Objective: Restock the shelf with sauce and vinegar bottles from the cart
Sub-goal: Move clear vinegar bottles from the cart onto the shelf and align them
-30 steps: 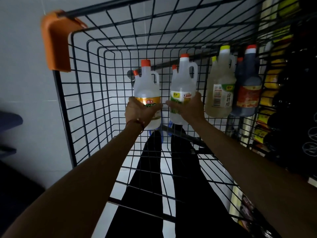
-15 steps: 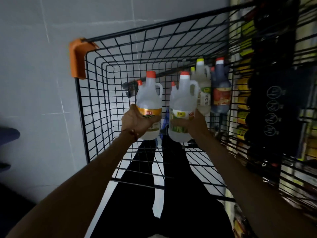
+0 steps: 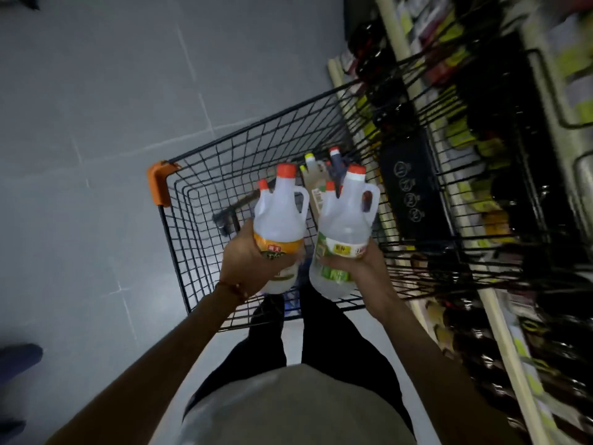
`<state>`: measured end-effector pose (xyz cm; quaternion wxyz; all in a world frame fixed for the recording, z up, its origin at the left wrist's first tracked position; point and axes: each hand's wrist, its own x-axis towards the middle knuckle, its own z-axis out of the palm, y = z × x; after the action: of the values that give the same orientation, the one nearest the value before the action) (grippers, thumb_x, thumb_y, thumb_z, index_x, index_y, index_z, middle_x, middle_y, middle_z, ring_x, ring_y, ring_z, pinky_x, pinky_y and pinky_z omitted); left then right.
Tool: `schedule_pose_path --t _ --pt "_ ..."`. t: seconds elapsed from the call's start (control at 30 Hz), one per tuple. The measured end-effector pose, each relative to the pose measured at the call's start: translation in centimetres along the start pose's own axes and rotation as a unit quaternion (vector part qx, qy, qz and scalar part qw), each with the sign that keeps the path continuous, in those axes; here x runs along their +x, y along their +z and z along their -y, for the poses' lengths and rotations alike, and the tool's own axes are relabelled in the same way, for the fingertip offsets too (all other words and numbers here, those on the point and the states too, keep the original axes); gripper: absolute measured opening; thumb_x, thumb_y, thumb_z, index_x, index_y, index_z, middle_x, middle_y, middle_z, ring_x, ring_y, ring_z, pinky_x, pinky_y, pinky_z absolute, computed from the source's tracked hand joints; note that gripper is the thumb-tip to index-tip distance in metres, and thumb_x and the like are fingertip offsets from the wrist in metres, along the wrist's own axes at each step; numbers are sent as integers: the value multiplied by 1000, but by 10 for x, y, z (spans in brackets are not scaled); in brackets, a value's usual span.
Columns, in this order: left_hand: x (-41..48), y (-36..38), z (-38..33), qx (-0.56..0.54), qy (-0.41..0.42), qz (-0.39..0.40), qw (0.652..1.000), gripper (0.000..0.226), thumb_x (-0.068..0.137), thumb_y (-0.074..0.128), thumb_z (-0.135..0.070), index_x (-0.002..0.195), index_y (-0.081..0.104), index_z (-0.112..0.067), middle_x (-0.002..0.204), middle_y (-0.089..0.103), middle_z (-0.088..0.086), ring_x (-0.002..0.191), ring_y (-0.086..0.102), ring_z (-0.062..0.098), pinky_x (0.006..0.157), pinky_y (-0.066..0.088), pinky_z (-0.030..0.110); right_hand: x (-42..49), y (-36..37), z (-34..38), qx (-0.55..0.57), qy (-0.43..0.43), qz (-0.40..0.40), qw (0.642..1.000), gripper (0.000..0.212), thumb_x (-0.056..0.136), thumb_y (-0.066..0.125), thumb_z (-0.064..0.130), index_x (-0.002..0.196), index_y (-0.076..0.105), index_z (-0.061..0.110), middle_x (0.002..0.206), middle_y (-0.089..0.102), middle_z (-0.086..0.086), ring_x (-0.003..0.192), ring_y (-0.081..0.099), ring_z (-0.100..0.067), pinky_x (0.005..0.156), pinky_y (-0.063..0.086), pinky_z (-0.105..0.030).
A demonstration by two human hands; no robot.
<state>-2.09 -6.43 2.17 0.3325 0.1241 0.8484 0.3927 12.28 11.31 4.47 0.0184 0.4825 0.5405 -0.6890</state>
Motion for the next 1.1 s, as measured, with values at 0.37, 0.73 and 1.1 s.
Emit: schedule_pose_path --t 0.37,0.73,1.1 --pt "-49 22 -77 7 144 61 988 83 52 96 -51 121 53 -32 110 65 -14 97 63 10 75 50 18 -116 -59 6 45 -119 -114 985 75 66 91 -9 129 63 21 115 77 13 105 73 -8 81 59 -22" --pt "-158 122 -129 -18 291 251 923 90 57 91 -41 135 50 -28 130 66 -7 118 64 13 94 58 41 -260 -141 -97 123 -164 -276 939 75 64 93 -5 126 63 26 110 77 20 99 74 -3 76 61 -22" --pt "-338 252 -128 47 403 401 821 87 60 96 -29 132 49 -34 125 64 -16 115 63 0 89 56 25 -442 -206 -243 185 -192 -431 862 78 64 94 -4 132 62 16 116 77 6 100 74 -8 73 59 -19"
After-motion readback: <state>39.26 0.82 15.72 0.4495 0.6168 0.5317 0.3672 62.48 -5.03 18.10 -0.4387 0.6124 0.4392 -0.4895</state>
